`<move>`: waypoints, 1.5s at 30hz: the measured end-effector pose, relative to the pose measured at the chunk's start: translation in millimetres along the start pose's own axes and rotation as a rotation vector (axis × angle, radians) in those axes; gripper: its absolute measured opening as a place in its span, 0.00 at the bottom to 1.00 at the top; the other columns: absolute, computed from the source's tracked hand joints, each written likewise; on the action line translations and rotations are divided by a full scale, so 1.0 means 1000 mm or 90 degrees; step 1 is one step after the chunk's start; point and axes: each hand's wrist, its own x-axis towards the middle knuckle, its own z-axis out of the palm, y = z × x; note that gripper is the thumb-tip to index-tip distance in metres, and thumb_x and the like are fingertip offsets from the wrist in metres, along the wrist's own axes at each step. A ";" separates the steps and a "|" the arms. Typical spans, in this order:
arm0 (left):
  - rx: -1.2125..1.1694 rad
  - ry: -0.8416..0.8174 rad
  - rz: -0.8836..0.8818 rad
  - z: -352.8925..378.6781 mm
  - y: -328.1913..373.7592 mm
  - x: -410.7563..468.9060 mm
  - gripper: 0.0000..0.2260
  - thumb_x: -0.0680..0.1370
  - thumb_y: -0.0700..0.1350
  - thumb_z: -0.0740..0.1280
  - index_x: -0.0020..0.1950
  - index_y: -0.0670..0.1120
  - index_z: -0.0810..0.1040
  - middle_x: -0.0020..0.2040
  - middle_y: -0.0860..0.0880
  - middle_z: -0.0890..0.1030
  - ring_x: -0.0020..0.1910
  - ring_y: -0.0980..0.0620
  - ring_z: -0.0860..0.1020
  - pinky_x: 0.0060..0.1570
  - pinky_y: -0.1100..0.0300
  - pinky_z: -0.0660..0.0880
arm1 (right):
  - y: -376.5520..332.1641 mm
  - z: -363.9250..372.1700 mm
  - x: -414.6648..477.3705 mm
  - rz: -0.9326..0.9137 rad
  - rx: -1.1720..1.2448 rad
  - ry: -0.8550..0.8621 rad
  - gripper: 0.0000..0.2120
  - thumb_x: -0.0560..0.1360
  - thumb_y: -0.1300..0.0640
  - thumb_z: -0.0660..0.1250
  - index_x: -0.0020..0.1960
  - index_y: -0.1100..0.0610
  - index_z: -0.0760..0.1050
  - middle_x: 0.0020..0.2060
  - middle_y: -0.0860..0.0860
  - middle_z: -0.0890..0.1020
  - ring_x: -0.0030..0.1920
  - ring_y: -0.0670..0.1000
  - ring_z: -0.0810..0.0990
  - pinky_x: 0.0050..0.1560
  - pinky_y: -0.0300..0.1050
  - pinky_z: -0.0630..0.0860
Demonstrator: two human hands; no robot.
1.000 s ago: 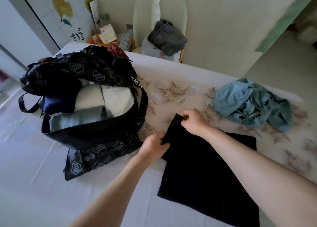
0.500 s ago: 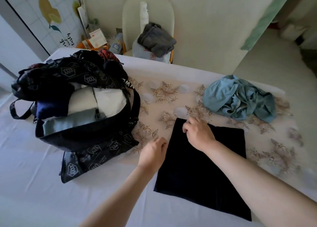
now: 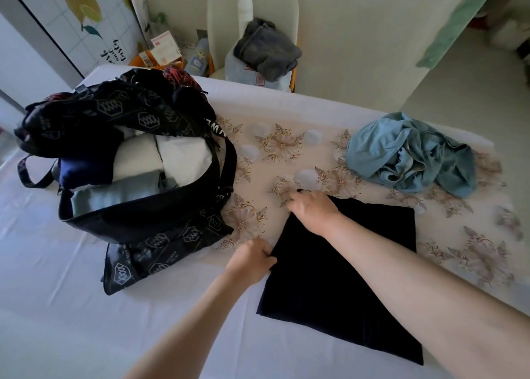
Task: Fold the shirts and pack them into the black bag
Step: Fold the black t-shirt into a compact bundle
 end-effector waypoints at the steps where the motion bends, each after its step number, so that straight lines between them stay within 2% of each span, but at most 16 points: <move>1: 0.009 0.013 0.013 0.000 0.003 0.001 0.06 0.76 0.47 0.68 0.49 0.46 0.80 0.41 0.49 0.83 0.41 0.51 0.80 0.38 0.60 0.77 | -0.002 0.001 0.000 -0.014 0.004 -0.015 0.12 0.73 0.67 0.65 0.54 0.60 0.79 0.59 0.58 0.78 0.46 0.62 0.81 0.41 0.54 0.76; 5: 0.010 0.041 0.053 -0.001 0.019 0.004 0.08 0.75 0.46 0.67 0.53 0.47 0.77 0.41 0.50 0.80 0.43 0.50 0.79 0.38 0.59 0.74 | -0.003 0.002 -0.002 -0.018 -0.018 -0.055 0.11 0.74 0.67 0.62 0.54 0.59 0.77 0.55 0.58 0.77 0.47 0.62 0.80 0.40 0.51 0.72; 8: 0.063 -0.063 0.042 -0.004 0.034 0.005 0.08 0.73 0.44 0.65 0.51 0.44 0.76 0.37 0.51 0.75 0.39 0.49 0.76 0.32 0.60 0.69 | 0.005 -0.011 -0.015 0.054 0.049 -0.053 0.13 0.78 0.59 0.57 0.58 0.58 0.76 0.52 0.54 0.77 0.48 0.60 0.78 0.40 0.47 0.65; 12: 0.102 -0.204 0.070 -0.018 0.085 0.003 0.08 0.72 0.45 0.65 0.50 0.45 0.74 0.41 0.49 0.77 0.36 0.53 0.75 0.32 0.60 0.69 | 0.024 -0.030 -0.056 0.099 0.120 0.010 0.11 0.76 0.67 0.57 0.51 0.58 0.76 0.52 0.53 0.73 0.43 0.59 0.77 0.38 0.51 0.71; 16: 0.078 -0.317 0.137 -0.008 0.153 -0.001 0.04 0.73 0.43 0.63 0.42 0.47 0.68 0.38 0.46 0.81 0.33 0.52 0.83 0.30 0.61 0.74 | 0.060 -0.023 -0.121 0.202 0.251 0.103 0.18 0.70 0.50 0.49 0.48 0.55 0.75 0.52 0.51 0.79 0.49 0.58 0.79 0.47 0.53 0.76; 19: -0.051 -0.404 0.129 0.029 0.191 -0.004 0.05 0.77 0.43 0.68 0.46 0.45 0.72 0.38 0.43 0.82 0.36 0.49 0.84 0.36 0.57 0.81 | 0.082 -0.018 -0.172 0.265 0.220 0.153 0.16 0.70 0.64 0.56 0.49 0.60 0.80 0.60 0.56 0.80 0.53 0.61 0.81 0.49 0.54 0.79; 22: -0.144 -0.483 0.083 0.070 0.207 -0.014 0.04 0.80 0.43 0.66 0.54 0.46 0.77 0.50 0.44 0.83 0.44 0.49 0.85 0.41 0.57 0.82 | 0.096 -0.001 -0.218 0.337 0.126 0.014 0.25 0.74 0.72 0.59 0.65 0.54 0.78 0.75 0.55 0.68 0.61 0.62 0.78 0.59 0.52 0.76; 25: -0.070 -0.294 0.178 0.096 0.192 -0.011 0.09 0.81 0.40 0.61 0.53 0.48 0.80 0.51 0.51 0.82 0.47 0.53 0.81 0.49 0.52 0.82 | 0.091 0.023 -0.250 0.449 0.164 -0.091 0.32 0.76 0.71 0.59 0.75 0.48 0.68 0.77 0.55 0.61 0.67 0.60 0.74 0.63 0.51 0.73; 28: 0.183 -0.059 0.417 0.110 0.159 0.007 0.15 0.81 0.44 0.62 0.67 0.49 0.76 0.67 0.50 0.73 0.68 0.51 0.69 0.70 0.51 0.68 | 0.070 0.045 -0.262 0.491 0.203 0.009 0.26 0.78 0.65 0.59 0.75 0.52 0.68 0.75 0.55 0.65 0.72 0.59 0.67 0.70 0.52 0.66; 30: 0.388 -0.086 0.439 0.114 0.140 0.012 0.27 0.82 0.55 0.59 0.80 0.52 0.57 0.80 0.50 0.52 0.79 0.47 0.48 0.77 0.50 0.52 | 0.052 0.059 -0.259 0.495 0.192 0.118 0.23 0.79 0.61 0.60 0.73 0.54 0.70 0.74 0.56 0.68 0.72 0.59 0.68 0.70 0.54 0.66; 32: 0.529 -0.119 0.435 0.116 0.128 0.016 0.33 0.82 0.63 0.52 0.81 0.54 0.42 0.80 0.51 0.37 0.79 0.47 0.35 0.78 0.47 0.42 | 0.035 0.072 -0.252 0.479 0.170 0.176 0.22 0.81 0.53 0.56 0.73 0.56 0.70 0.75 0.57 0.67 0.74 0.58 0.67 0.72 0.57 0.67; 34: 0.570 -0.094 0.440 0.116 0.125 0.017 0.33 0.81 0.66 0.49 0.81 0.55 0.41 0.80 0.51 0.37 0.79 0.47 0.37 0.77 0.44 0.41 | 0.021 0.083 -0.249 0.460 0.162 0.119 0.28 0.81 0.46 0.49 0.77 0.54 0.65 0.78 0.56 0.60 0.78 0.56 0.59 0.75 0.59 0.61; 36: 0.538 -0.028 0.459 0.114 0.131 0.020 0.29 0.81 0.63 0.49 0.81 0.54 0.50 0.81 0.50 0.47 0.80 0.46 0.45 0.77 0.45 0.47 | 0.014 0.093 -0.247 0.464 0.136 0.070 0.31 0.80 0.44 0.45 0.79 0.55 0.59 0.80 0.56 0.54 0.80 0.56 0.53 0.77 0.58 0.56; 39: 0.496 0.102 0.506 0.115 0.143 0.035 0.26 0.82 0.56 0.50 0.79 0.50 0.59 0.80 0.47 0.57 0.79 0.45 0.54 0.76 0.48 0.55 | 0.009 0.093 -0.239 0.479 0.080 0.085 0.29 0.81 0.48 0.49 0.80 0.59 0.57 0.80 0.58 0.53 0.80 0.57 0.51 0.77 0.57 0.51; 42: 0.564 0.078 0.466 0.109 0.155 0.067 0.29 0.83 0.58 0.49 0.81 0.50 0.46 0.81 0.45 0.43 0.80 0.44 0.41 0.78 0.45 0.45 | 0.007 0.098 -0.237 0.414 0.079 0.119 0.28 0.82 0.50 0.54 0.80 0.58 0.55 0.80 0.57 0.53 0.80 0.56 0.50 0.78 0.56 0.54; 45: 0.585 -0.057 0.371 0.096 0.162 0.097 0.33 0.81 0.65 0.46 0.79 0.54 0.34 0.79 0.47 0.33 0.78 0.47 0.32 0.77 0.45 0.40 | 0.011 0.112 -0.253 0.398 0.096 0.089 0.30 0.83 0.44 0.49 0.81 0.56 0.51 0.81 0.55 0.51 0.81 0.54 0.48 0.78 0.55 0.54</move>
